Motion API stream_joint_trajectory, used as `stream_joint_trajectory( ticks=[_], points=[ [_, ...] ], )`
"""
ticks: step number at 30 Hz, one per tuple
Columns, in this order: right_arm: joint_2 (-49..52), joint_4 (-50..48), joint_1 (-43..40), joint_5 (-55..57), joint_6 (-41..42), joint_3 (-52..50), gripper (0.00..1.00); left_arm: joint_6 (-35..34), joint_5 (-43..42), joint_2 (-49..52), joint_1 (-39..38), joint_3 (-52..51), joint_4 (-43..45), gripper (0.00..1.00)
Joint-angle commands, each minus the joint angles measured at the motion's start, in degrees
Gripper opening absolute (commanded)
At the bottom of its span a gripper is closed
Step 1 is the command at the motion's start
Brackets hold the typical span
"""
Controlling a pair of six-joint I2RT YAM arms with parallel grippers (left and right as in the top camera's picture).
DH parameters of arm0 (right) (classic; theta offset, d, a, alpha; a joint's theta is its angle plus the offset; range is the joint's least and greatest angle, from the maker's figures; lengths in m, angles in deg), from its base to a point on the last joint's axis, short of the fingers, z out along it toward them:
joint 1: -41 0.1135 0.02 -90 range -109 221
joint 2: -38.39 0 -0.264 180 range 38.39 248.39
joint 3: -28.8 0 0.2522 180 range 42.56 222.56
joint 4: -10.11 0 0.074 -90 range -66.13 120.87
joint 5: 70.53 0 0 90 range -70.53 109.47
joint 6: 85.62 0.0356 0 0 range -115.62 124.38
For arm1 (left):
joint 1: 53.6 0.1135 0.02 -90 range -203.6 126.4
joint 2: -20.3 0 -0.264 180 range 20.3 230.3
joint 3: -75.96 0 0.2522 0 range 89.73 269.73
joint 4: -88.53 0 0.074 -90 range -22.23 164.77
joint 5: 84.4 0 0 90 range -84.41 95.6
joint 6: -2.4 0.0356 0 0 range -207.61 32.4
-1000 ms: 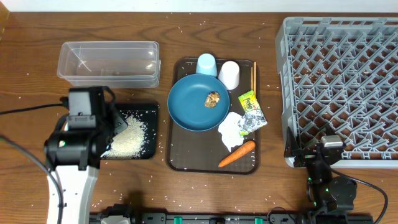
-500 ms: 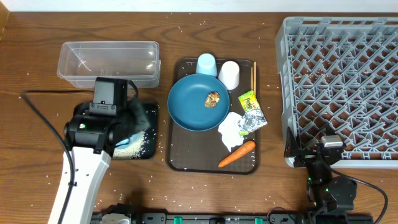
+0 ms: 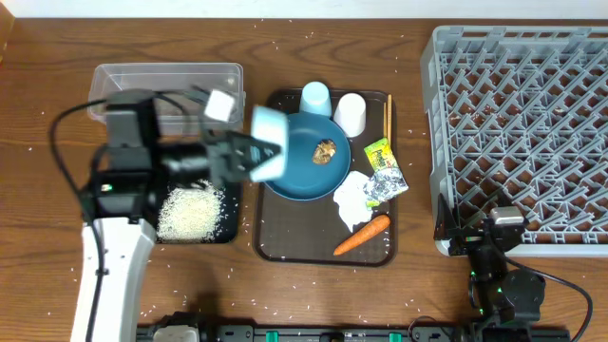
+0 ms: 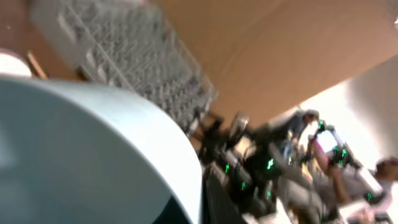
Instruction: Sort waste into correct bins and load items into the dishwasher rack
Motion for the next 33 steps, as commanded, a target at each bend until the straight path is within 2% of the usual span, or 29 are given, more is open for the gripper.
stream_joint_trajectory(
  ticks=[1,4,7,12,15,21,25,28,31,33],
  points=[
    [-0.3,0.3,-0.7,0.1,0.2,-0.1,0.99,-15.9,-8.0,0.2,8.3,0.4,3.0,0.06],
    [-0.3,0.2,-0.7,0.1,0.2,-0.1,0.99,-23.6,-7.3,0.7,17.2,0.2,1.3,0.06],
    [-0.3,0.2,-0.7,0.1,0.2,-0.1,0.99,-27.7,-7.1,1.0,25.2,-0.6,-6.0,0.06],
    [-0.3,0.3,-0.7,0.1,0.2,-0.1,0.99,-26.0,-8.0,2.8,35.6,-4.1,-23.8,0.06],
    [-0.3,0.3,-0.7,0.1,0.2,-0.1,0.99,-22.1,-8.3,4.0,39.5,-7.3,-26.4,0.06],
    [-0.3,0.2,-0.7,0.1,0.2,-0.1,0.99,-19.2,-8.4,6.7,40.6,-9.6,-24.5,0.06],
    [-0.3,0.2,-0.7,0.1,0.2,-0.1,0.99,-18.4,-8.3,4.9,38.9,-9.6,-27.9,0.06],
    [-0.3,0.2,-0.7,0.1,0.2,-0.1,0.99,-18.4,-8.3,3.1,38.0,-9.1,-22.8,0.06],
    [-0.3,0.2,-0.7,0.1,0.2,-0.1,0.99,-18.1,-8.3,0.4,36.6,-8.9,-21.3,0.06],
    [-0.3,0.2,-0.7,0.1,0.2,-0.1,0.99,-15.8,-8.3,-2.3,34.8,-8.9,-19.6,0.06]
  ],
)
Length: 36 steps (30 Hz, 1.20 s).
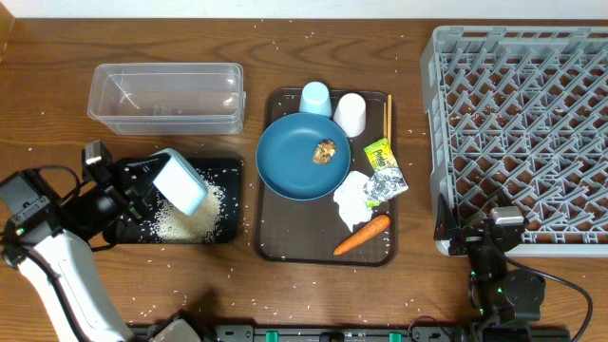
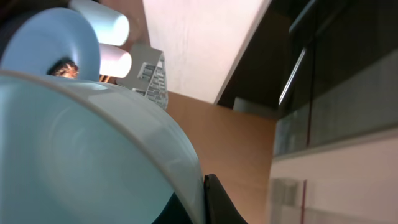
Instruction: Sort waste into correct bins and load items into the dishwasher rack
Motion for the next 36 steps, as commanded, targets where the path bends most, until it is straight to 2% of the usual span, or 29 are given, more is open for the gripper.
stream_joint_trajectory(
  ticks=[1,5,6,12,15,20,24,26,29,36],
  points=[
    [-0.3,0.2,-0.7,0.1,0.2,-0.1,0.99,4.6,-1.6,-4.9,-3.0,0.8,2.3,0.06],
    [-0.3,0.2,-0.7,0.1,0.2,-0.1,0.99,9.0,2.0,-11.1,-9.3,0.8,5.9,0.06],
    [-0.3,0.2,-0.7,0.1,0.2,-0.1,0.99,9.2,6.1,-12.5,-11.1,0.8,6.1,0.06],
    [-0.3,0.2,-0.7,0.1,0.2,-0.1,0.99,6.3,42.9,-20.4,-24.8,0.8,2.2,0.06],
    [-0.3,0.2,-0.7,0.1,0.2,-0.1,0.99,6.1,54.1,-22.8,-32.0,0.8,1.7,0.06],
    [-0.3,0.2,-0.7,0.1,0.2,-0.1,0.99,6.1,62.1,-23.8,-42.5,0.7,0.9,0.06],
    [-0.3,0.2,-0.7,0.1,0.2,-0.1,0.99,3.2,68.7,-22.9,-50.9,0.7,-1.8,0.06],
    [-0.3,0.2,-0.7,0.1,0.2,-0.1,0.99,1.9,69.2,-22.2,-54.8,0.6,-1.9,0.06],
    [-0.3,0.2,-0.7,0.1,0.2,-0.1,0.99,-1.4,70.9,-20.6,-61.4,0.5,-1.9,0.06],
    [-0.3,0.2,-0.7,0.1,0.2,-0.1,0.99,-10.2,81.2,-12.6,-75.0,0.5,-1.6,0.06]
  ],
)
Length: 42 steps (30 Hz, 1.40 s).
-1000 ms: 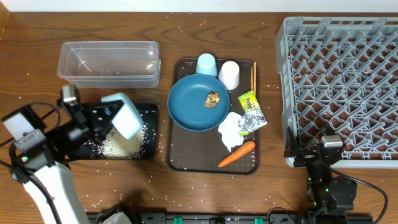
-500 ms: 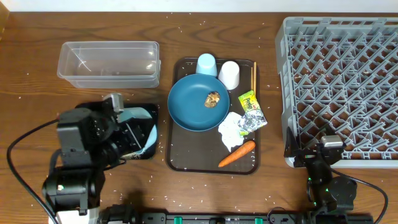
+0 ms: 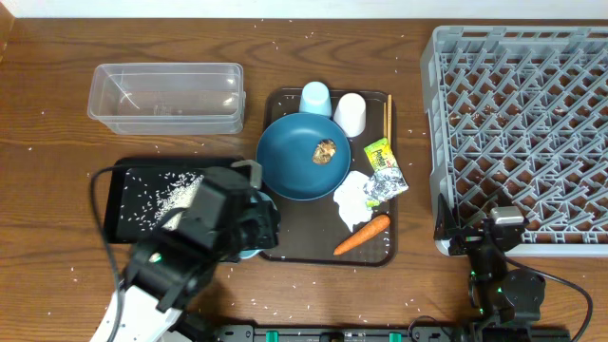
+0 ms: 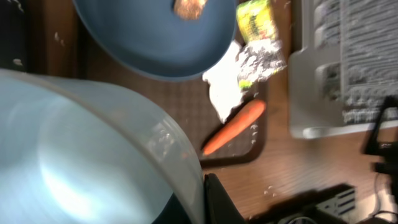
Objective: Sort waste into correct bins and load items into the dishwasher rack
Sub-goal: 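Return the bowl to the brown tray and release it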
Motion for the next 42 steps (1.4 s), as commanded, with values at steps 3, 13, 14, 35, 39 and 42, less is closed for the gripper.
stream_joint_trajectory(
  ticks=[3,13,14,35,39,42],
  points=[
    [-0.3,0.2,-0.7,0.1,0.2,-0.1,0.99,-8.7,8.9,8.4,-8.3,0.5,1.7,0.06],
    [-0.3,0.2,-0.7,0.1,0.2,-0.1,0.99,-11.4,9.1,25.0,-15.8,0.5,6.7,0.06],
    [-0.3,0.2,-0.7,0.1,0.2,-0.1,0.99,-12.0,9.1,26.3,-15.9,0.5,6.8,0.06],
    [-0.3,0.2,-0.7,0.1,0.2,-0.1,0.99,-13.3,9.1,34.1,-16.2,1.0,10.3,0.17],
    [-0.3,0.2,-0.7,0.1,0.2,-0.1,0.99,-11.5,9.1,32.4,-16.1,3.1,6.2,0.24],
    [-0.3,0.2,-0.7,0.1,0.2,-0.1,0.99,-10.9,10.4,30.8,-16.1,4.7,3.8,0.24]
  ],
)
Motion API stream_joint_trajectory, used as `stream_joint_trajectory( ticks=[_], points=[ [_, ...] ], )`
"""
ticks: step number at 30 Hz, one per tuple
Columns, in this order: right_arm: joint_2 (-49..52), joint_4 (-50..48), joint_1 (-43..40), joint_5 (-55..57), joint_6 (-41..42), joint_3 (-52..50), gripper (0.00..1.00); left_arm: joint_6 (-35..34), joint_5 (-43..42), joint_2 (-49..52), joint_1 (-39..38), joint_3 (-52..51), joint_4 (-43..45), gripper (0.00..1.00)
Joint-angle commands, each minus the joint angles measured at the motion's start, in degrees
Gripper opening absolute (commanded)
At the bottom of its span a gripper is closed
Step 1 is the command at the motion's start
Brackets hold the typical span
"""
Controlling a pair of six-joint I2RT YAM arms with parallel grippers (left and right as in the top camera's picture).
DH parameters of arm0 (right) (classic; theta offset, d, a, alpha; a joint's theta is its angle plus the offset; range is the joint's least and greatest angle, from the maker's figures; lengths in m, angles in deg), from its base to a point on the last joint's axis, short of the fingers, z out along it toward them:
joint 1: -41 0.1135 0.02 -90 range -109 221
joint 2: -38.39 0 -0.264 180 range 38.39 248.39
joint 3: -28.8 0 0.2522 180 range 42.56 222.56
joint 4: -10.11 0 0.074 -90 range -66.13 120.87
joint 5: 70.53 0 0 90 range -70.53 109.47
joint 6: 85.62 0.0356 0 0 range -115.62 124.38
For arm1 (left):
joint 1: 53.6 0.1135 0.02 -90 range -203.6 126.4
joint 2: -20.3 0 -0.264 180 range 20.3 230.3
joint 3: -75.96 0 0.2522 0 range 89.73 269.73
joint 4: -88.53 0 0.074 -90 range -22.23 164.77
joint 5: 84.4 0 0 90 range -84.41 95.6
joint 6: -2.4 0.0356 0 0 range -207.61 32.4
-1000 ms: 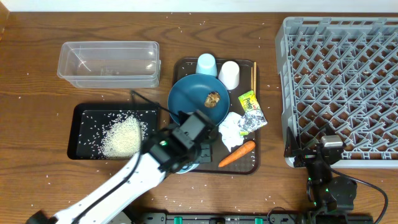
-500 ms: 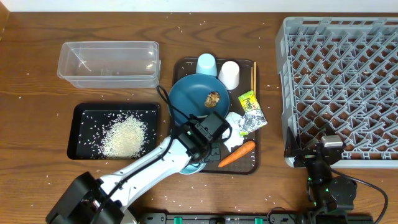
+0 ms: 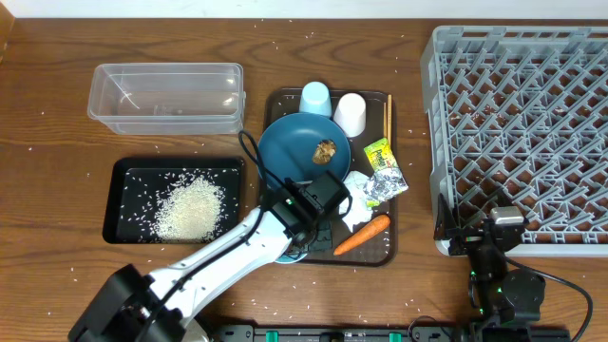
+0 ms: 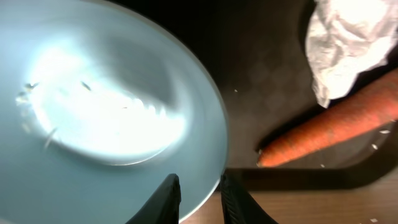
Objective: Sort waste into correct bins and load items into the dishwasher rack
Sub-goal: 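Return the bowl to the brown tray and release it, then grasp the rim of the blue plate with the left gripper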
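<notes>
A light blue bowl (image 4: pixel 106 124) sits upright at the front left of the brown tray (image 4: pixel 261 74), with a few rice grains stuck inside. In the overhead view only a sliver of the bowl (image 3: pixel 291 253) shows under my left arm. My left gripper (image 4: pixel 200 193) is open, its fingers straddling the bowl's near rim, one inside and one outside. A carrot (image 4: pixel 336 127) and a crumpled napkin (image 4: pixel 348 50) lie just to the right. My right gripper (image 3: pixel 467 236) rests by the grey dishwasher rack (image 3: pixel 518 123); its fingers do not show.
On the tray (image 3: pixel 375 255) are a dark blue plate (image 3: pixel 294 157) with a food scrap (image 3: pixel 326 150), two cups (image 3: pixel 315 98) (image 3: pixel 351 113), chopsticks (image 3: pixel 388 114) and a wrapper (image 3: pixel 383 157). A black bin (image 3: pixel 114 199) holds rice. A clear bin (image 3: pixel 166 95) stands behind it.
The left gripper held the bowl between the black bin and the tray. Now the bowl rests on the tray's front left and the fingers stand apart around its rim.
My left gripper held the light blue bowl above the tray's left edge. Then the bowl was tilted over the black bin with rice. Then it was carried near the tray's left front. Now it sits on the tray and the gripper is open.
</notes>
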Motion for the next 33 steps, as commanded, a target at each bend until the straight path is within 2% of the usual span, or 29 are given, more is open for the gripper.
stream_joint_trajectory(
  ticks=[1,5,11,15,17,19,22,26,28,33],
  points=[
    [-0.3,0.2,-0.7,0.1,0.2,-0.1,0.99,1.5,3.1,-3.3,-0.1,3.7,-2.2,0.26],
    [-0.3,0.2,-0.7,0.1,0.2,-0.1,0.99,2.6,5.1,-6.3,-0.1,4.9,-3.2,0.41],
    [-0.3,0.2,-0.7,0.1,0.2,-0.1,0.99,7.7,5.4,-9.3,0.0,8.0,-2.7,0.45],
    [-0.3,0.2,-0.7,0.1,0.2,-0.1,0.99,8.5,5.9,-9.1,0.0,11.7,-3.0,0.53],
    [-0.3,0.2,-0.7,0.1,0.2,-0.1,0.99,11.7,5.0,-8.6,0.1,14.3,-3.9,0.6],
    [-0.3,0.2,-0.7,0.1,0.2,-0.1,0.99,14.3,3.7,-7.0,1.0,18.4,-8.0,0.65],
    [-0.3,0.2,-0.7,0.1,0.2,-0.1,0.99,19.1,0.5,-2.1,3.1,25.7,-16.2,0.67],
    [-0.3,0.2,-0.7,0.1,0.2,-0.1,0.99,24.0,0.3,5.8,4.4,32.8,-23.8,0.7],
    [-0.3,0.2,-0.7,0.1,0.2,-0.1,0.99,25.1,0.3,8.9,4.3,34.2,-23.8,0.72],
    [-0.3,0.2,-0.7,0.1,0.2,-0.1,0.99,26.6,3.2,16.0,4.3,34.3,-16.6,0.75]
  ],
)
